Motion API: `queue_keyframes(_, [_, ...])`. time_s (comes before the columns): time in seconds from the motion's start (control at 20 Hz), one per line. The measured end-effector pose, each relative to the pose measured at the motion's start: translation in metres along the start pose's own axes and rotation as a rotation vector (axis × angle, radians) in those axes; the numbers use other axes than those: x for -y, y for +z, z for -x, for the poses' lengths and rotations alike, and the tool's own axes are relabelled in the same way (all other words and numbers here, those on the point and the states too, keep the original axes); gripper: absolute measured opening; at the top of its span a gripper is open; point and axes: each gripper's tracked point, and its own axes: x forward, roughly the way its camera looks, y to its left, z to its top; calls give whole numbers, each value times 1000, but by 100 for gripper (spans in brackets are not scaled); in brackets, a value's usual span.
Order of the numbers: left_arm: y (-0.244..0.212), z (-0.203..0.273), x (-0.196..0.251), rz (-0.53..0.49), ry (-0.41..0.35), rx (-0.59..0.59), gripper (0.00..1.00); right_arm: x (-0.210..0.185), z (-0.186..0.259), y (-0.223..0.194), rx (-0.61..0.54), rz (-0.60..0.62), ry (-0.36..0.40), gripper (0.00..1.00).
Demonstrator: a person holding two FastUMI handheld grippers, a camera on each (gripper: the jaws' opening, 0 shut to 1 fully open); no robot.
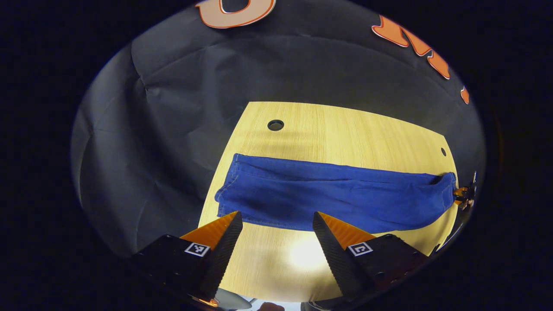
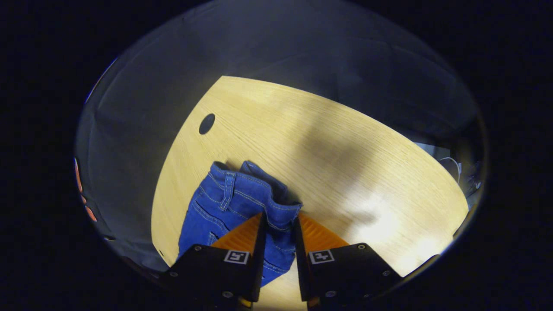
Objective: Grasp the waist and the cuffs of the jeans and fold them to make the two legs overlap; first hold the waist and fold one-third of the jeans toward the cuffs, then hold the cuffs and fold the remaining one-third in the same direction to finish folding.
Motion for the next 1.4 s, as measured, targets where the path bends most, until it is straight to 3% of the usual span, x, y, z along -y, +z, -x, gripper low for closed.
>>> queue_keyframes(0.05, [-2, -2, 1, 9, -4, 2, 100, -2, 10, -1, -2, -41, 17, 21])
queue_keyframes(0.1, [-4, -2, 0, 19, -9, 4, 100, -6, -1, -4, -9, -54, 52, 20])
queue_keyframes(0.25, [-9, -6, -2, 39, -16, -2, 100, -14, 12, 0, -1, -57, 109, 19])
queue_keyframes(0.7, [-6, -7, -2, 60, -43, 7, 100, -98, 78, -20, 5, -84, 368, 19])
queue_keyframes(1.05, [-7, -8, -7, 82, -102, 13, 100, -153, 126, -73, 9, -15, 451, 16])
queue_keyframes(1.4, [-14, -13, -33, 133, -127, 17, 98, -203, 142, -155, -73, 10, 510, 16])
